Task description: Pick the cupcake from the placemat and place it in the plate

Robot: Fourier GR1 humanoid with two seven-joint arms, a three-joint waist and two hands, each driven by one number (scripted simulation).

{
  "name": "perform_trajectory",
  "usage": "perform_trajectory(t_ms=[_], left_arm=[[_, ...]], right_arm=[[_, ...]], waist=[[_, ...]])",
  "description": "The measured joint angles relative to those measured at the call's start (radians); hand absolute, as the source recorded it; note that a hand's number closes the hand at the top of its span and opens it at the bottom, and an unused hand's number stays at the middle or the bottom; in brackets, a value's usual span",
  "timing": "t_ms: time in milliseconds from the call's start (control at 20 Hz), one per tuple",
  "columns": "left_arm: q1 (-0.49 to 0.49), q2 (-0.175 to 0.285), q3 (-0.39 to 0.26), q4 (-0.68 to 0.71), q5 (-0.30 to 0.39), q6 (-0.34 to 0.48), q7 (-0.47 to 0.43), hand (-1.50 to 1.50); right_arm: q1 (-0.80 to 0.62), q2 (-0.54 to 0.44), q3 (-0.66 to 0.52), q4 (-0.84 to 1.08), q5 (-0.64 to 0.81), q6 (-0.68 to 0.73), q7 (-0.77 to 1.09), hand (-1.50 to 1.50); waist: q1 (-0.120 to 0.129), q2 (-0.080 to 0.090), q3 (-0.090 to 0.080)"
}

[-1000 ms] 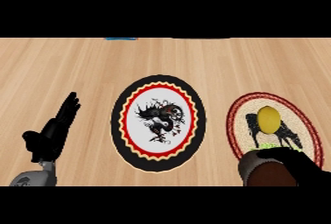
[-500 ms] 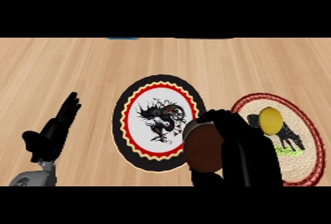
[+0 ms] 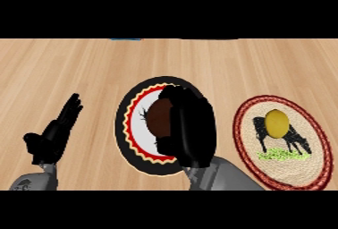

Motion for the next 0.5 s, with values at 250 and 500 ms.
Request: perform_trajectory(t_ms=[250,500], left_arm=[[-0.012,-0.005,-0.005,-0.016,0.005,-0.006,0.024,0.00],[-0.010,-0.017,-0.013,-0.001,-0.014,0.001,0.002,0.00]], right_arm=[[-0.072,0.001,-0.025,0.155,-0.058,-0.213,0.026,-1.50],[-0.139,-0.001,-0.022,0.314,-0.141,-0.330,0.037,-1.50]], waist=[[0.013,0.002,0.000],[0.015,0.003,0.000]])
